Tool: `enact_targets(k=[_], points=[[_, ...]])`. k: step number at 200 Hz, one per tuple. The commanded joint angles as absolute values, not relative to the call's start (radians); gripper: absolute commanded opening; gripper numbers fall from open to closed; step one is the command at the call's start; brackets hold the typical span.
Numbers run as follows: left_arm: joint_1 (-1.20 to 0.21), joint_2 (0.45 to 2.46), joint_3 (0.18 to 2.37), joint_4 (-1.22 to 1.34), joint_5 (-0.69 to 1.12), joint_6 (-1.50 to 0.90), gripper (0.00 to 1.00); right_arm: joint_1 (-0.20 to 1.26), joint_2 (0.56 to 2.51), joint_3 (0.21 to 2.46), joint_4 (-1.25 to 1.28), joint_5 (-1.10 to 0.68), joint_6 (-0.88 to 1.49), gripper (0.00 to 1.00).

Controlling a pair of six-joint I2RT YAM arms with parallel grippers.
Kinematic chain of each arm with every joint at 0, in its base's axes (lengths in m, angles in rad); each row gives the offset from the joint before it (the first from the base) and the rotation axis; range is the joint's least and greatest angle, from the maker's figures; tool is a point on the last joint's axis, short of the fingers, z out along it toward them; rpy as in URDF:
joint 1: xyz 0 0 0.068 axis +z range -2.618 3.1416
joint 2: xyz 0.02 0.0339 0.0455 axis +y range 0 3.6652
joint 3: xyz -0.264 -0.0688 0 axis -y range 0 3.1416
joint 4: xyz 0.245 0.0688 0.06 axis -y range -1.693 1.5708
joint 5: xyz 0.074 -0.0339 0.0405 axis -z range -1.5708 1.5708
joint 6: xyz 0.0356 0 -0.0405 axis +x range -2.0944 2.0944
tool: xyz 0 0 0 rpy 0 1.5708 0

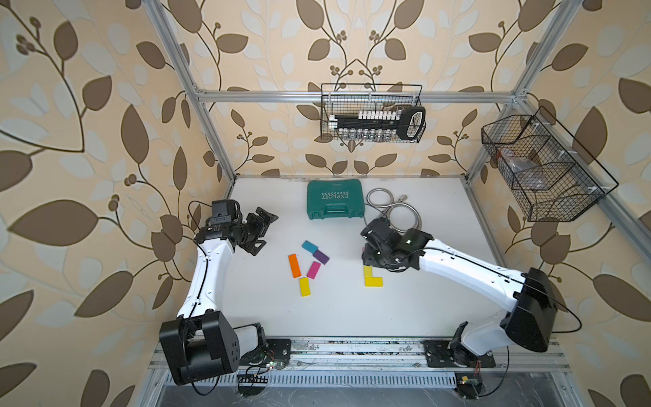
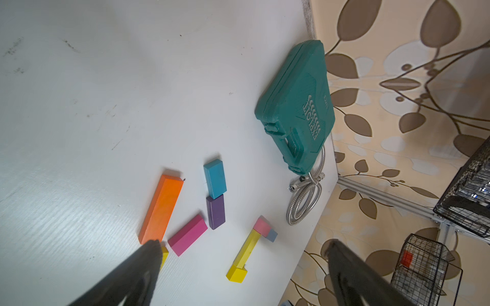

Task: Assemble the letter c with building blocks
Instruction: Assemble the building block at the center of the board.

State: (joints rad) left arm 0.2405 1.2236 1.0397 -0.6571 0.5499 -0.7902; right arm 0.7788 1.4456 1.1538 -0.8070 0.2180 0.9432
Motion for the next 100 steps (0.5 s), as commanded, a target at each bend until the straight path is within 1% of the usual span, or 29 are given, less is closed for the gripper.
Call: enact_targets(k=[1, 21, 42, 76, 100], points=[[0.226, 1.173, 1.029, -0.675, 0.592, -0.772, 0.99, 0.673, 1.371, 1.021, -0.813, 0.198, 0.885, 0.35], [0.218, 1.161, 1.029, -0.692, 0.599, -0.765, 0.99, 0.576, 1.321, 0.930, -0.794, 0.161, 0.827, 0.36], [0.207, 1.151, 1.029, -0.696, 0.603, -0.763, 0.99, 0.512, 1.330, 0.873, -0.769, 0.131, 0.781, 0.36], [0.191, 1.150, 1.028, -0.706, 0.591, -0.765, 0.99, 0.492, 1.395, 0.831, -0.700, 0.081, 0.724, 0.37], [0.179, 1.155, 1.032, -0.700, 0.583, -0.775, 0.99, 0.493, 1.449, 0.829, -0.678, 0.080, 0.714, 0.39]])
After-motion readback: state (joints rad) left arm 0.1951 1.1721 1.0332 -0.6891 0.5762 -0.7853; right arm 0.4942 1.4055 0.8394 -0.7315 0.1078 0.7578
